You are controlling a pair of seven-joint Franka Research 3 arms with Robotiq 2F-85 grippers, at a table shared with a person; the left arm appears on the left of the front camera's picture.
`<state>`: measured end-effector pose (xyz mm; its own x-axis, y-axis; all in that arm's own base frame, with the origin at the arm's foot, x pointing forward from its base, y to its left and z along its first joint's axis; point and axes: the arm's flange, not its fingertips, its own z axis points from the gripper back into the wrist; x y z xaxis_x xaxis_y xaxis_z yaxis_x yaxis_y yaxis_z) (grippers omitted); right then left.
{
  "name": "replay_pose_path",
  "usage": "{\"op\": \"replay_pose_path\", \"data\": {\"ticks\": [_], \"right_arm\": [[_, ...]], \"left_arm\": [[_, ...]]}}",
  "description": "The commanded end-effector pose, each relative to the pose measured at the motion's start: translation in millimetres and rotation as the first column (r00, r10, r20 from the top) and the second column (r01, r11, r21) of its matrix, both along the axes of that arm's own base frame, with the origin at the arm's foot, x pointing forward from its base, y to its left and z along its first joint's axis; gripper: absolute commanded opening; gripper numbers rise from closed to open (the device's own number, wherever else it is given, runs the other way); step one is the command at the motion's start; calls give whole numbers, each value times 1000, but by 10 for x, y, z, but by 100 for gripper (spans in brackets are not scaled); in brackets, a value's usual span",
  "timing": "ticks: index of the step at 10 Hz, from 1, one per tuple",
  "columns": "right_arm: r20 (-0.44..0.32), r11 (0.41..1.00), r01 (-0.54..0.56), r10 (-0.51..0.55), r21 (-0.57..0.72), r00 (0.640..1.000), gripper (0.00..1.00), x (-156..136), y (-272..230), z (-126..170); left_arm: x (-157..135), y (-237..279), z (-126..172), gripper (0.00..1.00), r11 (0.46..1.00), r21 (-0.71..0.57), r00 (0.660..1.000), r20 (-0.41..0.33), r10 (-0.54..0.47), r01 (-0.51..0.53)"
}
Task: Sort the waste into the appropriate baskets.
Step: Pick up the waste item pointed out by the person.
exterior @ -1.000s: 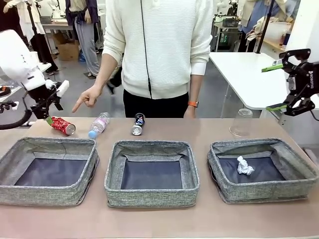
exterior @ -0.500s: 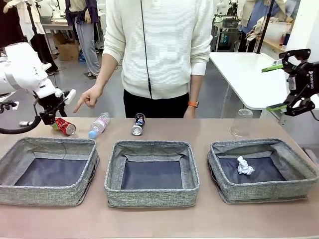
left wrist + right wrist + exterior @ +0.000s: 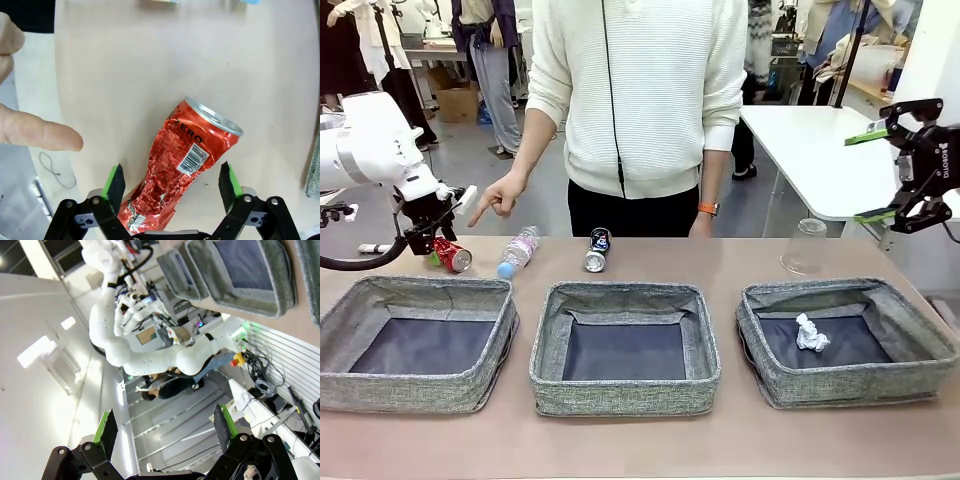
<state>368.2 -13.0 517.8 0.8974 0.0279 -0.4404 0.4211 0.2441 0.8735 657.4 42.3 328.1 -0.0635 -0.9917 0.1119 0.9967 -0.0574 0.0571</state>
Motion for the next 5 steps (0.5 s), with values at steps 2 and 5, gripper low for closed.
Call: {"op": "replay_pose_path", "data": {"ticks": [2,5], "right_arm": [[-8,1000,4,-4,18,1000,100,-4,9,44],[-8,1000,4,-4,18,1000,100,-4,9,44]], "left_arm": [[36,55,18,0,999,34,999,-26,26,-25],[29,168,-18,0,998,61,998,-45,35,-32]]}}
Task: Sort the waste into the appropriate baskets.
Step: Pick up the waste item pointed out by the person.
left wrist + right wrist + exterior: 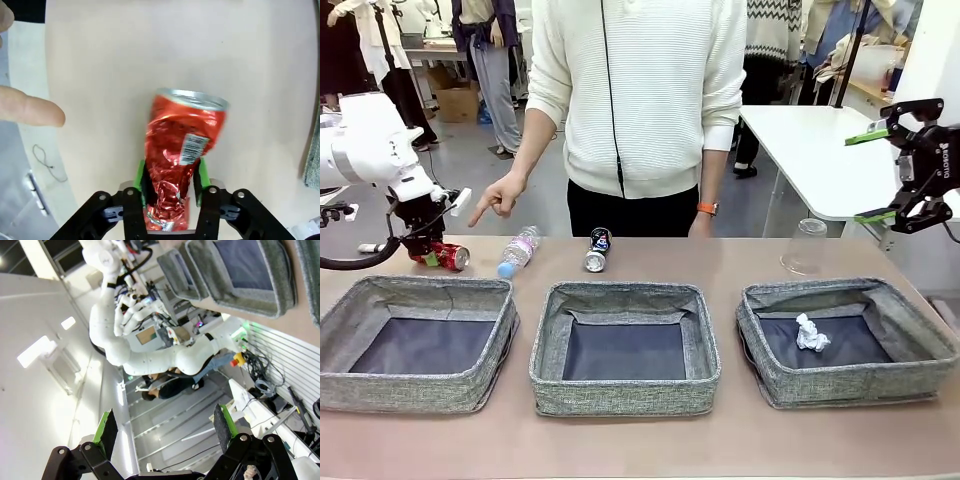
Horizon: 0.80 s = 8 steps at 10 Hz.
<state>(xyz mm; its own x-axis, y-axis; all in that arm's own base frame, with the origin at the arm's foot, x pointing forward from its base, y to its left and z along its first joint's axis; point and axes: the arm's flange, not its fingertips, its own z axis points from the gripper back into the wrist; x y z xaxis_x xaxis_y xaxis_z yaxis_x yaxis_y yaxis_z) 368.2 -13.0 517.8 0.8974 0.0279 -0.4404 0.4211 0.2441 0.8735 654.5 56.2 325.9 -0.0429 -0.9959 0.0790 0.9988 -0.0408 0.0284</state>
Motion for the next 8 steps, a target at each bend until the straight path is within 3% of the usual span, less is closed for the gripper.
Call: {"op": "replay_pose_path", "data": {"ticks": [1,5,6,7,8], "right_arm": [[-8,1000,5,-4,18,1000,100,-4,9,44],[-8,1000,5,-4,18,1000,100,-4,9,44],[-8,1000,5,-4,18,1000,100,-4,9,44],[-8,1000,5,-4,18,1000,100,-4,9,44],[-8,1000,5,-4,18,1000,100,-4,9,44]], "left_arm": [[58,55,3,0,999,31,1000,-21,18,-17],[63,100,18,0,999,37,999,-26,39,-38],[52,106,90,0,996,16,995,-55,87,-86],[-30,111,326,0,973,-40,961,-173,216,-226],[-239,174,749,0,943,-82,934,-189,303,-323]]}}
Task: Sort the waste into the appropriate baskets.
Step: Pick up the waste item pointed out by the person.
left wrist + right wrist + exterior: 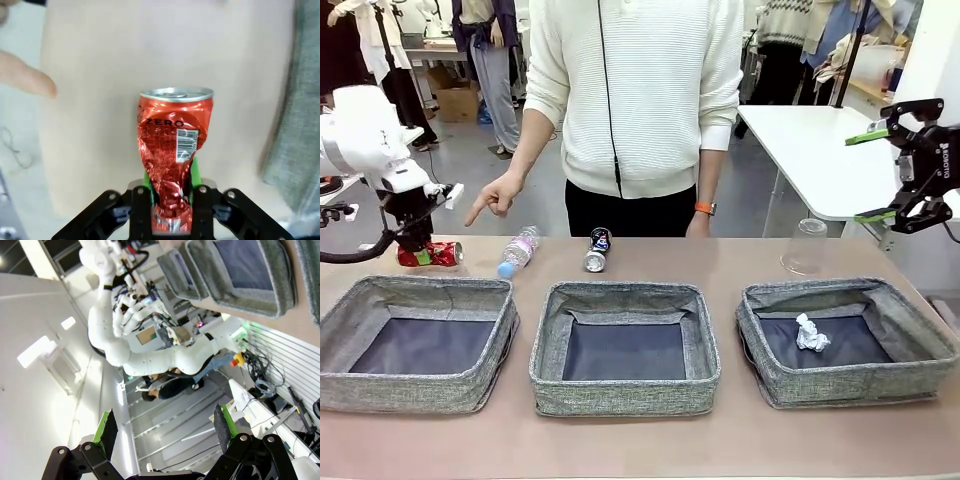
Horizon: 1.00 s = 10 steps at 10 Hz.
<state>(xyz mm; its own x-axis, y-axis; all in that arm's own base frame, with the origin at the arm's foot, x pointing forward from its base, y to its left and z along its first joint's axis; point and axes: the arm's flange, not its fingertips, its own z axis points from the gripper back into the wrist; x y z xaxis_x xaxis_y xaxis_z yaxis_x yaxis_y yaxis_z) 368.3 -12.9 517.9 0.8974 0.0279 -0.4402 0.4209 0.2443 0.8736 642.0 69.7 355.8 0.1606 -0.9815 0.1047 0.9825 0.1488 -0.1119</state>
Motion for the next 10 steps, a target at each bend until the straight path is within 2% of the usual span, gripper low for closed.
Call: {"op": "replay_pose_path", "data": {"ticks": [1,2,3,4,5,6,7,8,9,10], "right_arm": [[-8,1000,5,-4,19,1000,100,-4,9,43],[-8,1000,5,-4,19,1000,100,-4,9,43],[-8,1000,5,-4,19,1000,100,-4,9,43],[-8,1000,5,-4,19,1000,100,-4,9,43],[-8,1000,5,-4,19,1000,100,-4,9,43],[-8,1000,5,-4,19,1000,100,-4,9,43],[-8,1000,5,-4,19,1000,100,-4,9,43],[-8,1000,5,-4,19,1000,100,-4,9,43],[-8,1000,5,-4,19,1000,100,-4,9,43],[-8,1000,5,-4,19,1000,100,-4,9,43]], "left_arm": [[-440,81,904,0,978,-121,984,-70,161,-169],[-853,53,1315,0,985,-134,988,-119,96,-112],[-1200,-4,1587,0,991,-95,988,-131,78,-91],[-1490,-70,1837,0,985,-138,983,-168,76,-100],[-1703,-167,1994,0,971,-170,969,-209,133,-170],[-1872,-363,2055,0,863,-306,906,-265,330,-403],[-2021,-513,1972,0,818,-357,877,-349,331,-451],[-2076,-557,1887,0,800,-405,857,-454,243,-442],[-1990,-325,2207,0,911,-265,923,-307,232,-317],[-1990,-325,2207,0,911,-265,923,-307,232,-317]]}}
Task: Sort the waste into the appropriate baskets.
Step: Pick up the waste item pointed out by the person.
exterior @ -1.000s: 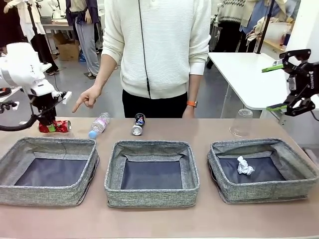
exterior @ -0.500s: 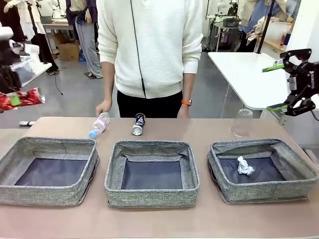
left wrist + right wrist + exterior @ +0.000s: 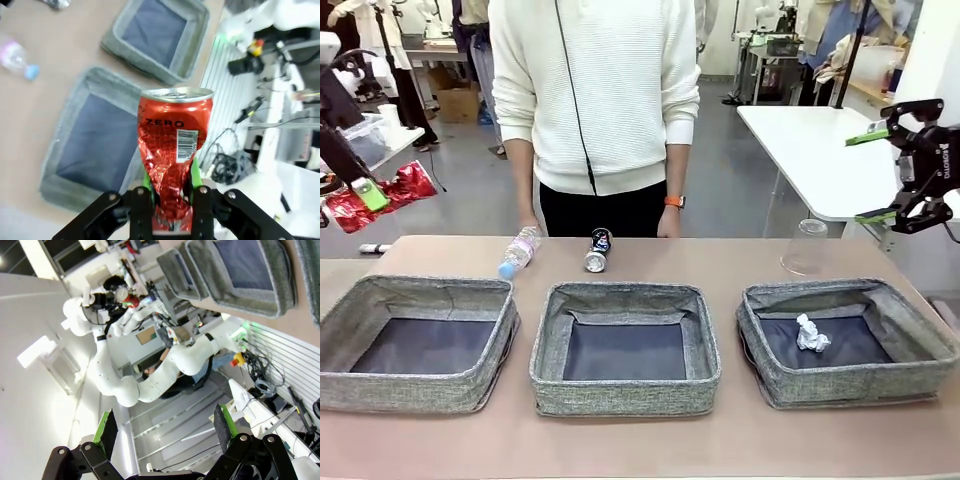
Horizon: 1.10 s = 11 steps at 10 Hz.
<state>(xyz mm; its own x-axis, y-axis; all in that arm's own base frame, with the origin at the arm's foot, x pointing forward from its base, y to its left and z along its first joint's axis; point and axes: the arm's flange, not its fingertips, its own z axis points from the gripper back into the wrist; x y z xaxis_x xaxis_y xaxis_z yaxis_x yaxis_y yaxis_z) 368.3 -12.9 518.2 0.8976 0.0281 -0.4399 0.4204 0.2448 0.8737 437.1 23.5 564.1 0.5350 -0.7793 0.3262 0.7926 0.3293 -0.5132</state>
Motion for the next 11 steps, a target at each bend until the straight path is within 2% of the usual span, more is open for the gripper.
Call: {"op": "replay_pose_path", "data": {"ticks": [1,3,4,5,6,8,10,11], "right_arm": [[-8,1000,5,-5,19,1000,100,-5,9,40],[-8,1000,5,-5,19,1000,100,-5,9,40],[-8,1000,5,-5,19,1000,100,-5,9,40],[-8,1000,5,-5,19,1000,100,-5,9,40],[-8,1000,5,-5,19,1000,100,-5,9,40],[-8,1000,5,-5,19,1000,100,-5,9,40],[-8,1000,5,-5,19,1000,100,-5,9,40],[-8,1000,5,-5,19,1000,100,-5,9,40]], "left_arm": [[60,136,125,0,997,64,997,59,-44,40],[60,136,125,0,997,64,997,59,-44,40],[32,111,127,30,998,59,999,40,-25,22],[-2,-36,226,30,962,171,975,-32,219,-211],[-77,-166,417,30,944,122,950,-12,311,-307],[-312,-548,735,30,897,186,915,33,401,-400],[-605,-1142,1013,30,878,215,887,-88,453,-428],[-692,-1493,1139,30,820,195,825,-77,559,-538]]}}
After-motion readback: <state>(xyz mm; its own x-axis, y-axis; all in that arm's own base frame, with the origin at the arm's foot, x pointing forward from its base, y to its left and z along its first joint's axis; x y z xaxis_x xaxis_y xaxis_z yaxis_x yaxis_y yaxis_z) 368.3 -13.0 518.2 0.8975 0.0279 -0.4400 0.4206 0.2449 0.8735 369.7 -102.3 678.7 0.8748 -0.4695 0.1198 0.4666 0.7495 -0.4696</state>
